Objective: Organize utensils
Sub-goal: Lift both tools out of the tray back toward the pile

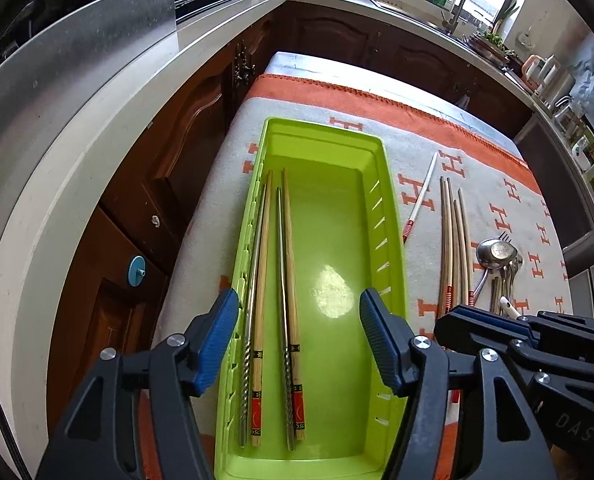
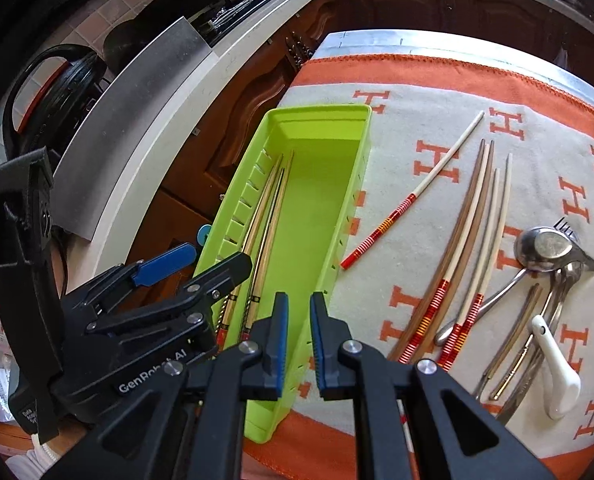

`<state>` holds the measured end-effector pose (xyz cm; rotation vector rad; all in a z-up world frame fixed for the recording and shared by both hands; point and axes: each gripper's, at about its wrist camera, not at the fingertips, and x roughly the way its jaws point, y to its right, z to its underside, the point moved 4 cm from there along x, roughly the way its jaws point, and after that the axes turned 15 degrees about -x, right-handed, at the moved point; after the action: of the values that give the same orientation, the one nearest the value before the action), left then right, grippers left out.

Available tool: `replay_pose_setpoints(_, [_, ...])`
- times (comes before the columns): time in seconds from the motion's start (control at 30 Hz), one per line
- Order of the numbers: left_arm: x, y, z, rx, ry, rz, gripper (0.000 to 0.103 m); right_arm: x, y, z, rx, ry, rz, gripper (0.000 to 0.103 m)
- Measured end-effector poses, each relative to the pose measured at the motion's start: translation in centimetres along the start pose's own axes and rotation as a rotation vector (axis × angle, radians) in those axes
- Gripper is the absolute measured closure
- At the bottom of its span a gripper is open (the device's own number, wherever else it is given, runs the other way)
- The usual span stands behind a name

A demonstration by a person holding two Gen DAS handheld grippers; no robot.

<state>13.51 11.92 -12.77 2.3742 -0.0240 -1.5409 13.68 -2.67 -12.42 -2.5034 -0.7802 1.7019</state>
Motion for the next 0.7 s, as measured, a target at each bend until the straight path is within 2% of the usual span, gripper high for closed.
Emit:
replay_pose_setpoints(0.3, [-0.6,1.3,0.9,0.054,0.004,-0.012,0.038,-1.6,1.7,1.1,-0.015,0.018,0.042,0.092])
replay_pose_setpoints(0.7, [-1.4,4.5,1.3,0.138,0.033,-0.023,0.038,-3.9,5.7,3.1,0.045,0.057,0.088,0.092])
